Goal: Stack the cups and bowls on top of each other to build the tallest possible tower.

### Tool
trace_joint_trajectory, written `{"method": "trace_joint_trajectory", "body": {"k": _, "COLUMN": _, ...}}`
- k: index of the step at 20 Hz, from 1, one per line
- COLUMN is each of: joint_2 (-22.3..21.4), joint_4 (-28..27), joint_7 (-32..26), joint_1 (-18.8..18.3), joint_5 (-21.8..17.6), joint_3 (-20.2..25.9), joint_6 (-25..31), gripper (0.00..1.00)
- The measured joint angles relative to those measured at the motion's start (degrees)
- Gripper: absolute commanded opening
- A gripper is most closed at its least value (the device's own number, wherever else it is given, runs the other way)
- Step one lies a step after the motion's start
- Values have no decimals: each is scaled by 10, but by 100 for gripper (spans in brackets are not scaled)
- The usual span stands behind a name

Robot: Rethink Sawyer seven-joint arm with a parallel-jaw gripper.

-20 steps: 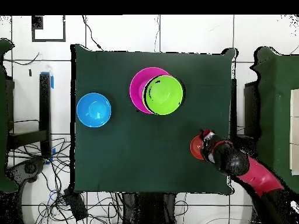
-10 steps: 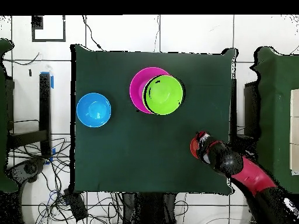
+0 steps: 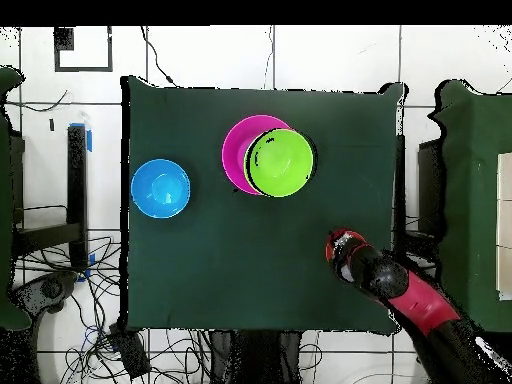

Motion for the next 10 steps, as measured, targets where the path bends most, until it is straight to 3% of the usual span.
{"method": "trace_joint_trajectory", "body": {"k": 10, "joint_2": 43, "joint_4": -1, "joint_7": 0, "joint_1": -1, "joint_5": 3, "joint_3": 0, "joint_6": -11, "gripper": 100}}
